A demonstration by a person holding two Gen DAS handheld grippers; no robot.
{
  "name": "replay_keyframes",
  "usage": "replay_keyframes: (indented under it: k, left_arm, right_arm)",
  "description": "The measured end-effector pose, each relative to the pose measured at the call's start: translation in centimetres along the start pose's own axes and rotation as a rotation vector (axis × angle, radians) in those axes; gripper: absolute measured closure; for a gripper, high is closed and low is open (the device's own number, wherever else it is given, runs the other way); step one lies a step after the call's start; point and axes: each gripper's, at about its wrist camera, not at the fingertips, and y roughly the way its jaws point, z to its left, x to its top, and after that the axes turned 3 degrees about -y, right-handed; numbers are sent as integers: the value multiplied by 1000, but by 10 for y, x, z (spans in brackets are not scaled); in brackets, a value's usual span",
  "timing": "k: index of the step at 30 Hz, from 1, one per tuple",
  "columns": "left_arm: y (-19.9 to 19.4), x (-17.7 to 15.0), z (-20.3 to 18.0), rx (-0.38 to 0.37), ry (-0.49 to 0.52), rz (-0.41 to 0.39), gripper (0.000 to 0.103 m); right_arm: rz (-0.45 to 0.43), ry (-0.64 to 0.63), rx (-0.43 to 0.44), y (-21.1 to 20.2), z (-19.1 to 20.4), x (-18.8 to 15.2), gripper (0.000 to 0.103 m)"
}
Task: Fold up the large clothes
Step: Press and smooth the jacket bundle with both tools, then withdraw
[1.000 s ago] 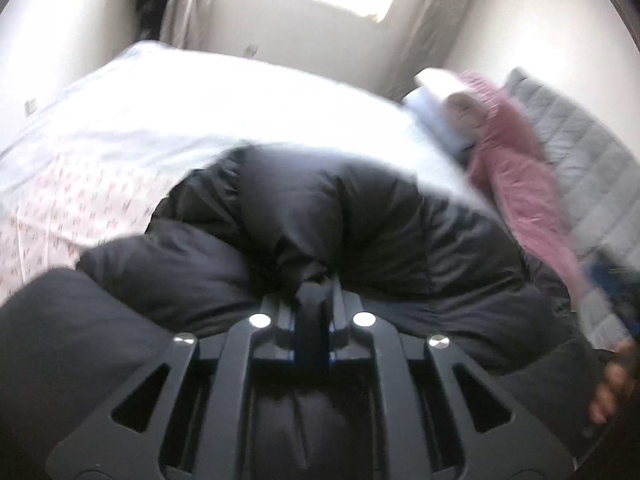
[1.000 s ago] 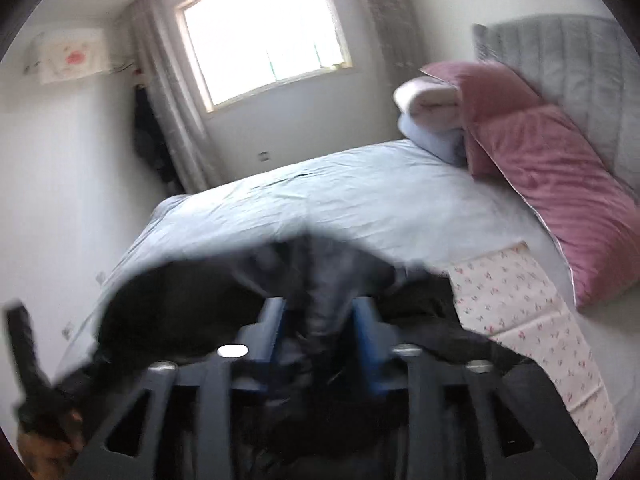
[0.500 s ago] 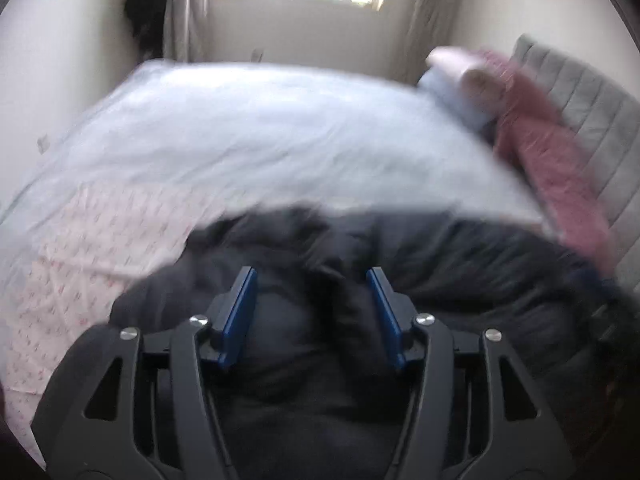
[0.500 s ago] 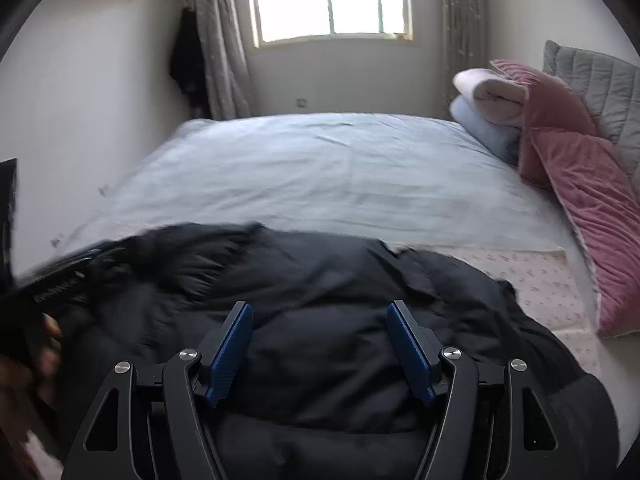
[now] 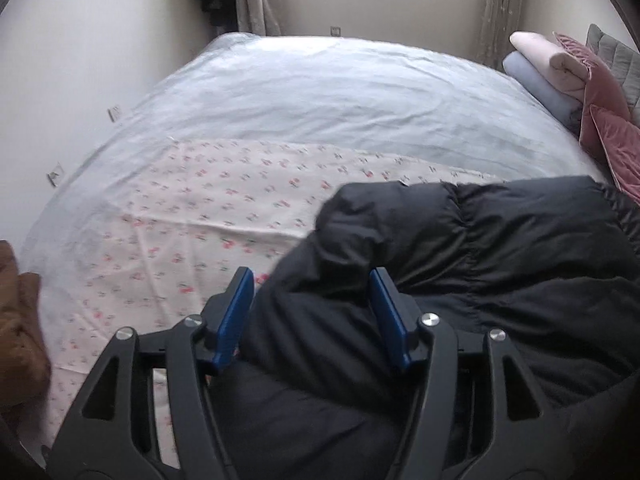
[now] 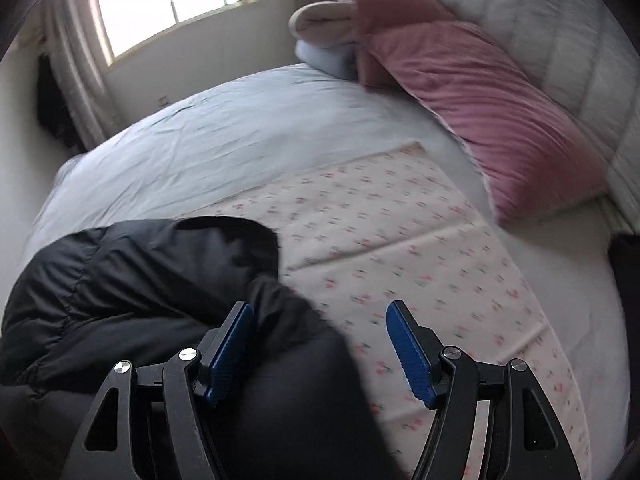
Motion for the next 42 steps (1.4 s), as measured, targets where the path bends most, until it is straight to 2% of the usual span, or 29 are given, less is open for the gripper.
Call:
replay_keyframes:
  k: [2, 3, 5, 7, 11, 14, 17, 20, 23, 26, 29, 33, 36, 39, 42]
  left_arm:
    - [-13, 0, 6, -10, -6, -15, 41]
    - [-30, -3, 8, -40, -18, -40, 40]
    - [-55, -9, 4, -96, -22, -79, 28]
    - [-78, -18, -4, -154, -15, -110, 25]
    - [-103, -42, -42, -277, 26, -82, 22]
    - [-107, -65, -77, -338, 90, -50, 22]
    - [-98, -85, -94, -323, 144, -22, 20]
    - [-82, -92, -83, -310, 105, 26, 8]
    - [-73, -92, -69, -280, 67, 50, 8]
    - [-80, -97, -59, -236, 72, 38, 8]
    - [-103, -108, -50, -235, 52, 26, 8]
    - [-138, -124, -44, -249, 36, -6, 8]
    - [-158, -134, -42, -249, 33, 4, 8]
    - [-178, -148, -36, -244, 3, 15, 3]
    - [-193, -161, -35, -227, -5, 20, 3]
  right_arm:
    - [-24, 5, 14, -17, -7, -4, 33]
    - [-35, 7, 34, -29, -10, -7, 33]
    - [-53, -5, 67, -50, 0, -13, 33]
    - [-78, -37, 103, -73, 21, -22, 33]
    - [-99, -159, 189, -105, 78, -45, 30]
    - [-76, -267, 185, -106, 115, -64, 29]
    - [-39, -296, 119, -92, 117, -84, 29]
    - [-37, -253, 95, -88, 91, -97, 24]
    - [-5, -168, 37, -83, 50, -108, 16]
    - [67, -61, 48, -77, 13, -119, 15]
    - [65, -39, 20, -88, 1, -128, 15]
    - [26, -7, 81, -123, 0, -139, 15]
    - [-5, -26, 114, -152, 10, -146, 14]
    - [-22, -57, 132, -182, 28, -157, 14]
    - [-28, -96, 138, -195, 40, -165, 14]
